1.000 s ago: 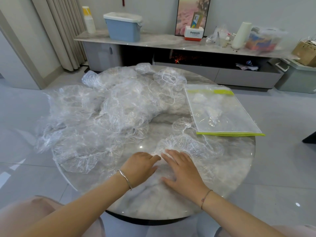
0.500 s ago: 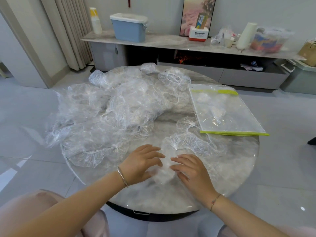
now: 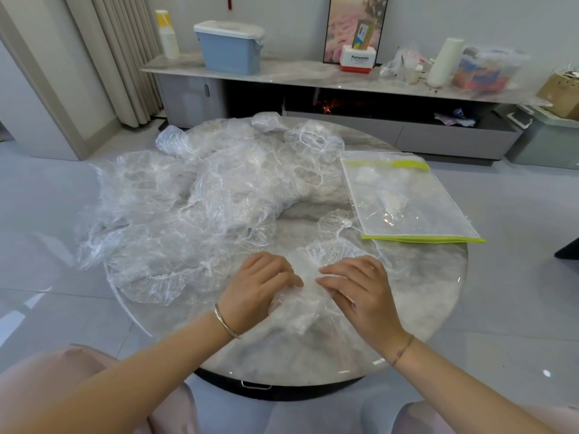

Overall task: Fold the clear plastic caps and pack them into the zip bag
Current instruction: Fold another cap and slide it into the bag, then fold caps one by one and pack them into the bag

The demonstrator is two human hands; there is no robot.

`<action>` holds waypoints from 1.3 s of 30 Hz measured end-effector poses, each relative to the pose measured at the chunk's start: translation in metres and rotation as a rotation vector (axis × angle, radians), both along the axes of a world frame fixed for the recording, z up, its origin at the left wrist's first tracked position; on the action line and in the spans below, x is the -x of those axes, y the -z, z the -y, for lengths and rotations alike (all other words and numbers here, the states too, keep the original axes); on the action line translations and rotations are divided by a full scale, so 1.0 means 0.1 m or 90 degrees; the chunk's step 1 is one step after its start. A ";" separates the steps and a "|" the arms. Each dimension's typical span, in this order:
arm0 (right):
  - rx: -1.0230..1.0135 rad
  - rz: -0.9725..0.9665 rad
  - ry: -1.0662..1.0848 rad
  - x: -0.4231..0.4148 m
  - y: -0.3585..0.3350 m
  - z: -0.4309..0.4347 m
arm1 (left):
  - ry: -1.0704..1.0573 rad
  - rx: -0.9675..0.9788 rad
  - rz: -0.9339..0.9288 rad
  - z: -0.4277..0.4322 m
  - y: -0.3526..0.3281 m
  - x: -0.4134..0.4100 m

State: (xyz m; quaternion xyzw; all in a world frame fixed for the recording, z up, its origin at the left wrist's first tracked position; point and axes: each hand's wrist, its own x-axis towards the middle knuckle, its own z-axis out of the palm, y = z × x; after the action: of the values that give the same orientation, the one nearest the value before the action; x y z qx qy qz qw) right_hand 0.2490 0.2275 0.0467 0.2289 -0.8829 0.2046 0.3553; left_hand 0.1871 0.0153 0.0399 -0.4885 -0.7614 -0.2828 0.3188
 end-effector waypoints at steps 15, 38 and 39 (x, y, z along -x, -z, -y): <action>-0.096 0.316 -0.059 -0.10 0.56 -0.09 | -0.041 0.301 0.196 0.13 0.47 -0.07; -0.147 0.446 0.089 -0.03 0.55 0.03 | -0.021 0.320 0.280 -0.07 0.27 0.00; -0.159 0.486 0.097 -0.04 0.60 0.02 | -0.031 0.360 0.286 -0.06 0.35 -0.01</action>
State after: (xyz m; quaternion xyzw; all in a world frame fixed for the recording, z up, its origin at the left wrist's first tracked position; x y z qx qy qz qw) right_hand 0.2529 0.2260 -0.0137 0.1120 -0.9838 0.1391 -0.0144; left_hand 0.1880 0.0218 0.0052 -0.4651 -0.8718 -0.1536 0.0025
